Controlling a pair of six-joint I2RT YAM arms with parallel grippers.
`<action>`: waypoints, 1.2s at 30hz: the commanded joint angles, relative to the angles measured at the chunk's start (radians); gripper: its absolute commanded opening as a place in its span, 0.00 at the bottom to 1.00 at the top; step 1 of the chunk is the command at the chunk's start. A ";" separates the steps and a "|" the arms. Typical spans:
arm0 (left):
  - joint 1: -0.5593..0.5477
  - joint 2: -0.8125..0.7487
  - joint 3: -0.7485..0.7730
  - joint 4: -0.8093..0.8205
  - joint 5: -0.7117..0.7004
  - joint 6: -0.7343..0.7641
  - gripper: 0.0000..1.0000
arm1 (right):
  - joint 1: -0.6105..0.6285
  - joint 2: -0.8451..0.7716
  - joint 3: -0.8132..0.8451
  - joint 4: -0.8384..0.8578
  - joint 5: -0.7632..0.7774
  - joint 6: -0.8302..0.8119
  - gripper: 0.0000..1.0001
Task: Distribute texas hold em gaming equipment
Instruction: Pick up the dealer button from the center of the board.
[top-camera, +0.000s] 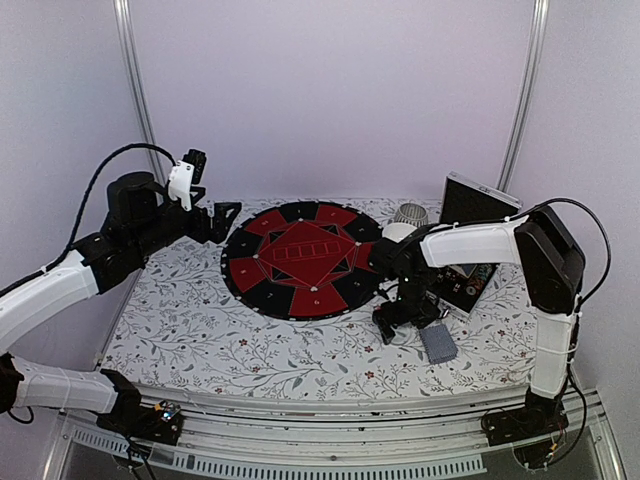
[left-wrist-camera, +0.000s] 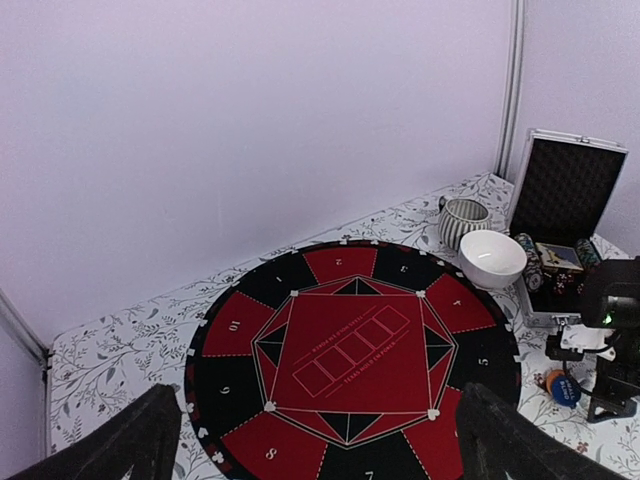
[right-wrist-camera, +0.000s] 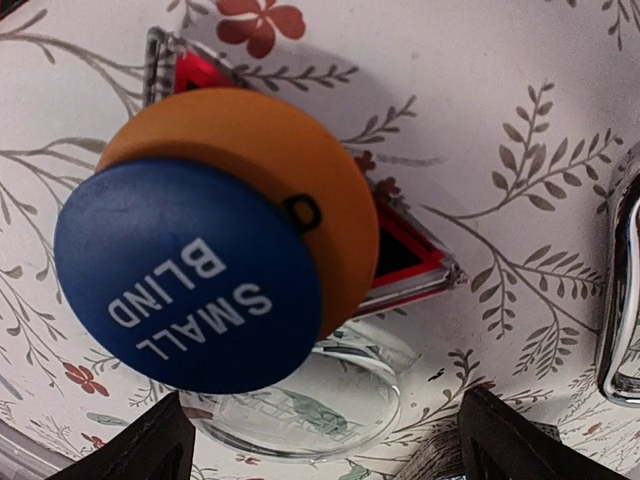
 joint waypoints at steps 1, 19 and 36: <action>-0.005 -0.010 -0.007 0.017 -0.014 0.014 0.98 | 0.026 0.056 0.040 -0.033 0.055 0.016 0.91; -0.005 -0.021 -0.013 0.017 -0.013 0.010 0.98 | 0.092 0.033 0.078 -0.075 -0.023 0.016 0.38; -0.005 0.179 -0.005 0.039 0.805 -0.282 0.74 | 0.365 -0.221 0.175 0.387 0.296 -0.340 0.36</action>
